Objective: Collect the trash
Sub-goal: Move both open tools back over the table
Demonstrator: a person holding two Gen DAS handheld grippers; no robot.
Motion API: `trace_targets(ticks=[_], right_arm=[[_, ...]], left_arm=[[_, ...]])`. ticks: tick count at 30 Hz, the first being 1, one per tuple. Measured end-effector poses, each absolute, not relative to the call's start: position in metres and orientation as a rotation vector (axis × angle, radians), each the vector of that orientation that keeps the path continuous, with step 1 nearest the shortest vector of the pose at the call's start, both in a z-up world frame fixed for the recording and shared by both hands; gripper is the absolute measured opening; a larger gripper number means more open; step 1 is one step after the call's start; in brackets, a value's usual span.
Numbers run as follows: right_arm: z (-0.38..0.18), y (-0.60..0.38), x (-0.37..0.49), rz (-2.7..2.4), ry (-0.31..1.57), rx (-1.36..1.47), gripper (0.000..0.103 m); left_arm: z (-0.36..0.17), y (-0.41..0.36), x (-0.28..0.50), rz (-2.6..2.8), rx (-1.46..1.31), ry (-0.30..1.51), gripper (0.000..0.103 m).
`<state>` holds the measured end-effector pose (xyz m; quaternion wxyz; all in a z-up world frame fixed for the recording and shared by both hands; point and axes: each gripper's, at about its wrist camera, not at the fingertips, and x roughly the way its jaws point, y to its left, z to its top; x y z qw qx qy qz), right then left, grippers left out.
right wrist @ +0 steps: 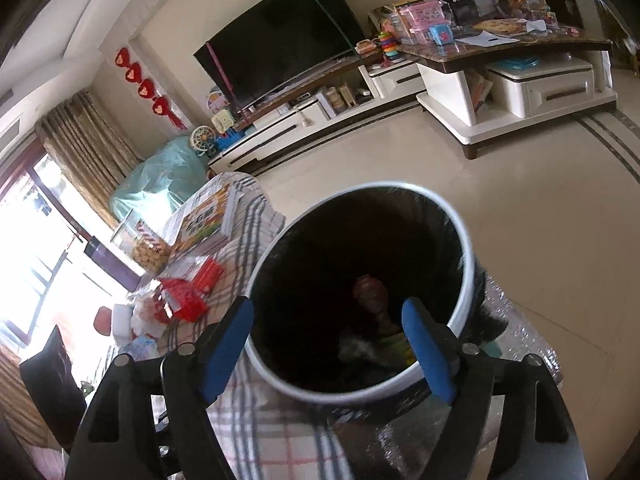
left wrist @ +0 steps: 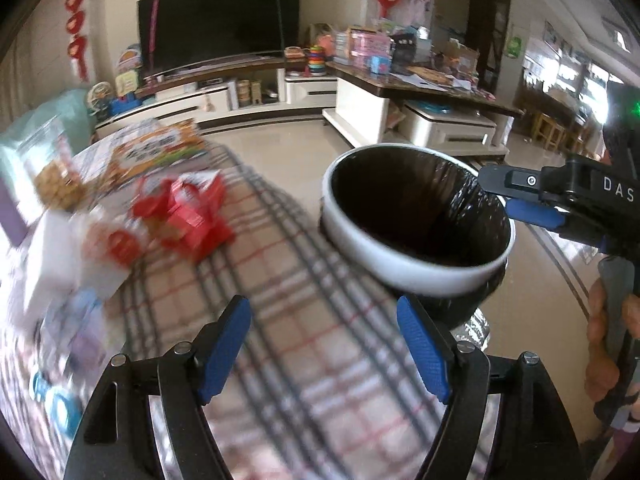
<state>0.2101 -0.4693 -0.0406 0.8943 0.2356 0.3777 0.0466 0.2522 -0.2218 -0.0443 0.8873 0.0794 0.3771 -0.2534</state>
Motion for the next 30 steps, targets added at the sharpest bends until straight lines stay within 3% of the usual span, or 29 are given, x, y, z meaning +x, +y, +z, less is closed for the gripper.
trace_targets(ticks=[8,30], right_arm=[[-0.040,-0.416,0.190,0.159,0.781,0.441,0.087],[-0.065,-0.280,0.169,0.342,0.860,0.285,0.089]], left_arm=[[-0.047,-0.161,0.214,-0.460,0.097,0.817,0.075],[-0.038,-0.008,0.171,-0.180,-0.076,0.808,0.075]])
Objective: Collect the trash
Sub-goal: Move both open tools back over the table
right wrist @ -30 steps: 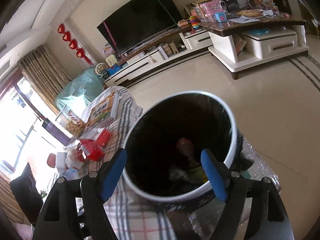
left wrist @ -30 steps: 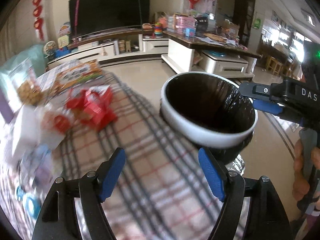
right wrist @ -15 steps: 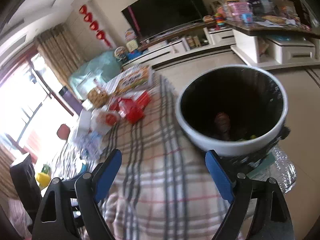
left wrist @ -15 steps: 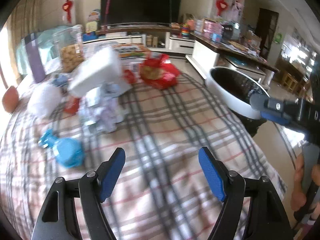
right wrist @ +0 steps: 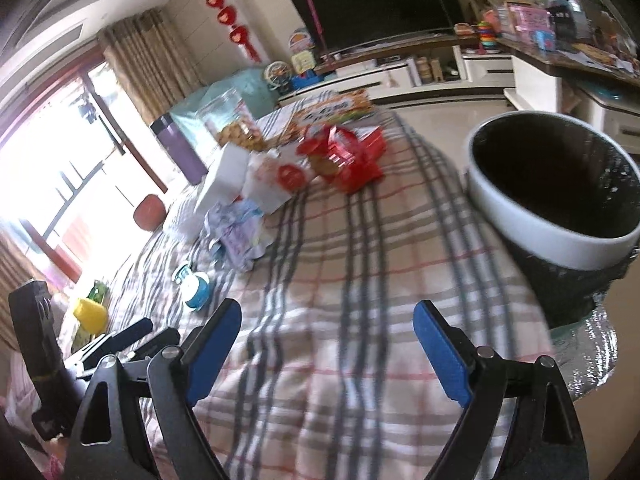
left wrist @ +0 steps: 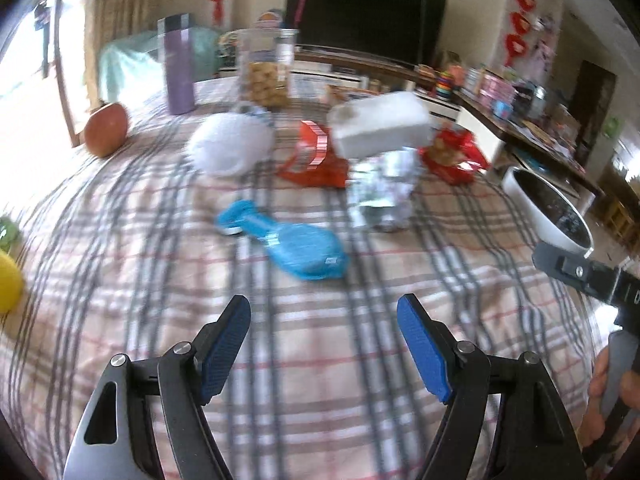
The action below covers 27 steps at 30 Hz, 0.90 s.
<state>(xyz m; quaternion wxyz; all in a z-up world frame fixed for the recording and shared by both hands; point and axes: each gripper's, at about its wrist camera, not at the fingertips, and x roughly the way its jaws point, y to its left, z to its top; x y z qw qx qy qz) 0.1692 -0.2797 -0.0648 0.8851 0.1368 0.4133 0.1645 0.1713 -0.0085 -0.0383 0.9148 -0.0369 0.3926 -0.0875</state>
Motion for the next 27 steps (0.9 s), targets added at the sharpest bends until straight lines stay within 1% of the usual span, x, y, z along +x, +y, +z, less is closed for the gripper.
trace_targets(ticks=[5,12,23,27], right_arm=[[-0.071,-0.258,0.170,0.371,0.874,0.263,0.089],[-0.075,-0.233,0.175,0.404,0.882,0.224,0.089],[-0.069,-0.197,0.200,0.464,0.858,0.193,0.089],[-0.073,-0.187,0.219,0.487,0.857,0.198,0.087]], left_arm=[[-0.040,0.021,0.170,-0.118,-0.105,0.812,0.075],[-0.051,0.043,0.177,-0.072,-0.152,0.839,0.075],[-0.058,0.036,0.201,-0.102,-0.157,0.864,0.075],[-0.060,0.027,0.213,-0.126,-0.139,0.869,0.075]])
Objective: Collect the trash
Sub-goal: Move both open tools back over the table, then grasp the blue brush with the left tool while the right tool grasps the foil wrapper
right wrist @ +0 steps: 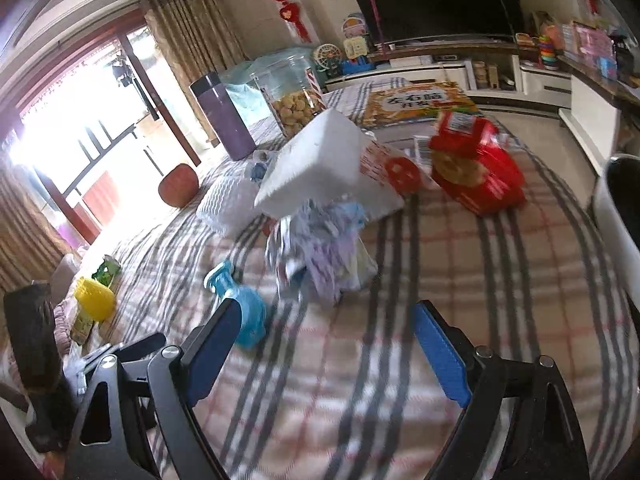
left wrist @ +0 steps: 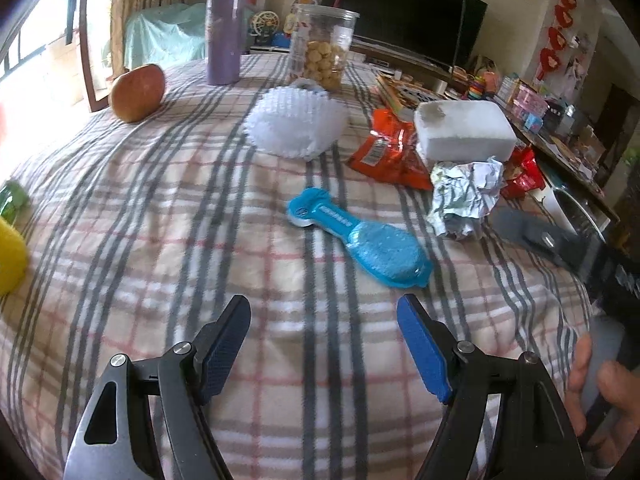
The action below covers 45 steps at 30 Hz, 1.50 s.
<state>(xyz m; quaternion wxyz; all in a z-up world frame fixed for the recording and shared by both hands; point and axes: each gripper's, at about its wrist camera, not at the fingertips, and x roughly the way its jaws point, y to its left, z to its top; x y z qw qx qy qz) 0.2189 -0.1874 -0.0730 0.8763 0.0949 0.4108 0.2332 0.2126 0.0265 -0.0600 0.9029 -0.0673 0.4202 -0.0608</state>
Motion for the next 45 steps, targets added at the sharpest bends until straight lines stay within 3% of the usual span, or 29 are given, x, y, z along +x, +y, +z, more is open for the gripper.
trace_targets(ticks=[5,8,13,18,20,21,22,45], right_arm=[[-0.088,-0.184,0.251,0.515,0.893,0.274,0.068],[-0.096,-0.181,0.261,0.553,0.932,0.293,0.031],[-0.091,-0.190,0.251,0.562,0.943,0.281,0.016],[-0.081,-0.219,0.232,0.554,0.935,0.304,0.013],[-0.078,-0.231,0.224,0.545,0.933,0.312,0.013],[-0.077,-0.236,0.219,0.540,0.930,0.314,0.013],[-0.075,-0.241,0.215,0.535,0.927,0.315,0.013],[-0.060,-0.285,0.156,0.461,0.880,0.290,0.012]], left_arm=[[-0.066,0.018,0.226,-0.143,-0.142,0.890,0.076],[-0.068,0.010,0.238,-0.154,-0.148,0.907,0.079],[-0.068,-0.007,0.255,-0.143,-0.123,0.913,0.080],[-0.074,-0.024,0.275,-0.089,-0.060,0.918,0.078],[-0.076,-0.032,0.278,-0.071,-0.026,0.915,0.072],[-0.076,-0.035,0.278,-0.073,-0.010,0.905,0.061],[-0.076,-0.038,0.278,-0.077,0.001,0.898,0.060],[-0.048,-0.070,0.191,-0.244,0.081,0.853,0.059]])
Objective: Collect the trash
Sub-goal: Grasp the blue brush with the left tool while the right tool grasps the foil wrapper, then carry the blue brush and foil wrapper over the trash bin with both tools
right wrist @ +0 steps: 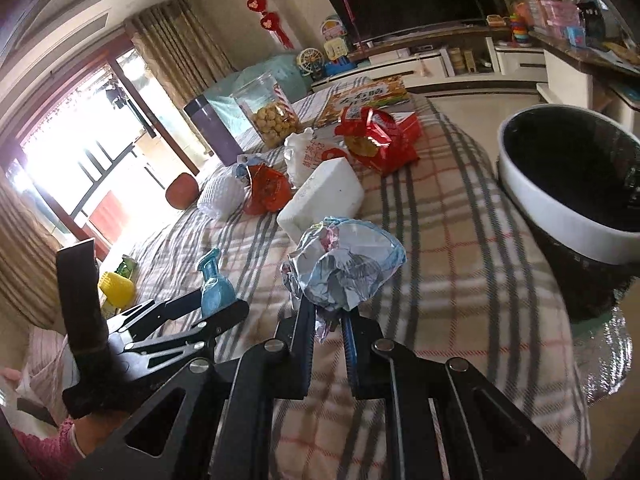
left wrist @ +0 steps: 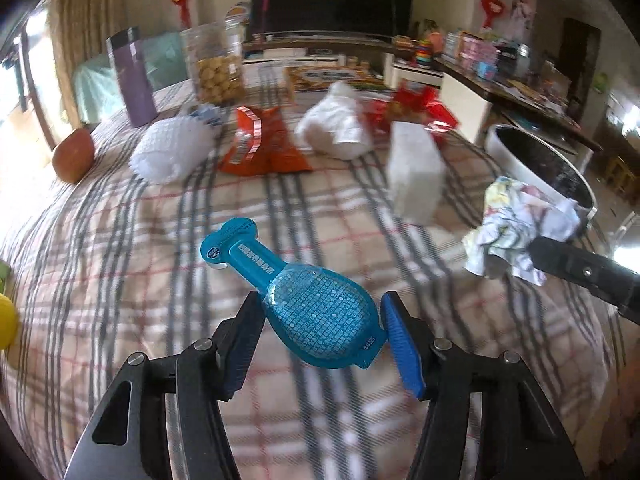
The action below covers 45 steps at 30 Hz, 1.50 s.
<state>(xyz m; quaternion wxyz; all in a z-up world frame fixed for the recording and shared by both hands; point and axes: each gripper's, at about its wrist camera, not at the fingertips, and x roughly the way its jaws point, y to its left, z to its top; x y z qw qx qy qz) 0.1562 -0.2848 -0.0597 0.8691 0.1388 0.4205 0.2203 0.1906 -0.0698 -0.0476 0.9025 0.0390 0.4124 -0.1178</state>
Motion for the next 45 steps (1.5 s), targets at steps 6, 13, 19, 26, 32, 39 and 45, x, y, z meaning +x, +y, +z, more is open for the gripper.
trace_targets(ticks=[6,13,19,26,32,39,45], right_arm=[[-0.054,-0.306,0.144,0.417,0.860,0.301,0.012],[-0.052,-0.333,0.136,0.359,0.843,0.322,0.012],[-0.049,-0.355,0.131,0.323,0.826,0.339,0.012],[-0.046,-0.382,0.128,0.285,0.803,0.362,0.012],[-0.043,-0.402,0.126,0.259,0.786,0.382,0.012],[-0.037,-0.424,0.127,0.230,0.765,0.398,0.013],[-0.034,-0.440,0.135,0.214,0.759,0.405,0.013]], left_arm=[[-0.038,-0.088,0.175,-0.303,0.115,0.836,0.059],[-0.035,-0.110,0.170,-0.362,0.151,0.835,0.059],[-0.031,-0.138,0.165,-0.418,0.181,0.836,0.059],[-0.023,-0.167,0.165,-0.469,0.211,0.824,0.059],[-0.018,-0.195,0.165,-0.508,0.230,0.820,0.059],[-0.014,-0.218,0.169,-0.533,0.252,0.809,0.059],[-0.009,-0.235,0.176,-0.551,0.269,0.797,0.059]])
